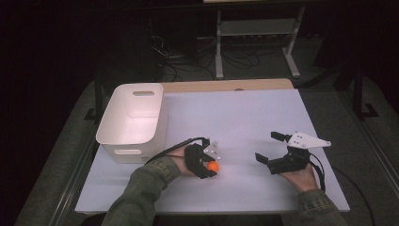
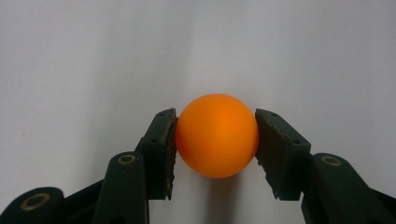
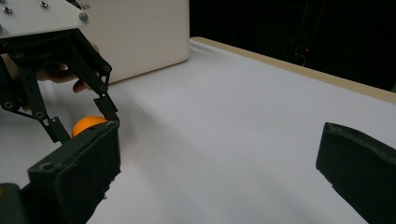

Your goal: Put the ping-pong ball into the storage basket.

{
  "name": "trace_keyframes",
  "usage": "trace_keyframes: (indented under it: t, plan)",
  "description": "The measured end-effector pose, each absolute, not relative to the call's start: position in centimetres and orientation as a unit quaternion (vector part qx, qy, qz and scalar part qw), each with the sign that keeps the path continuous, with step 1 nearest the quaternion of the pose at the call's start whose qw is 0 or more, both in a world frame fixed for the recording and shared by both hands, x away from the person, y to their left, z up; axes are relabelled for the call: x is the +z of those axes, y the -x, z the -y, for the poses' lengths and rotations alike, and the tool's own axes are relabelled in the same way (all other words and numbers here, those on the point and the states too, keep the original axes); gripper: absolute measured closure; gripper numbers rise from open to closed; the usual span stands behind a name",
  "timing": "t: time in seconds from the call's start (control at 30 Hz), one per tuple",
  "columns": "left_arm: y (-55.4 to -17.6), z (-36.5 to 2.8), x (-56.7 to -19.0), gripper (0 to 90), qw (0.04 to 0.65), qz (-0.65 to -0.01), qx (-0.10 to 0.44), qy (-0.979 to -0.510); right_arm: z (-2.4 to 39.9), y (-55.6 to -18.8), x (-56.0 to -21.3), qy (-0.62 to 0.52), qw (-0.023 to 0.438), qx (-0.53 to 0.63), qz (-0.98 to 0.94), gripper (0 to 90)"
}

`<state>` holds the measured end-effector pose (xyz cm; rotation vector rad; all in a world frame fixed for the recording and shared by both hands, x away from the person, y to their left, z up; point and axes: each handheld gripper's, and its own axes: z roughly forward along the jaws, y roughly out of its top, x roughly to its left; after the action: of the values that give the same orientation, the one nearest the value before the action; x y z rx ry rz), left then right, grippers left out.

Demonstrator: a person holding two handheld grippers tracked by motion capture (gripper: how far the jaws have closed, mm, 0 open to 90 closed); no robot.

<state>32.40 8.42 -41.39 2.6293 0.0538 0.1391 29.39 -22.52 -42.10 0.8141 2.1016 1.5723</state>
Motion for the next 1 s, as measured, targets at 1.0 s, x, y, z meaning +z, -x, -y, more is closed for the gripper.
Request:
trace_keyframes:
  t: [1.0]
  plan:
    - [-32.0, -8.9, -37.6, 50.5, 0.241, -0.01, 0.059, -0.969, 22.6, -29.3, -42.1, -0.29, 0.196, 0.561, -0.75, 0.0]
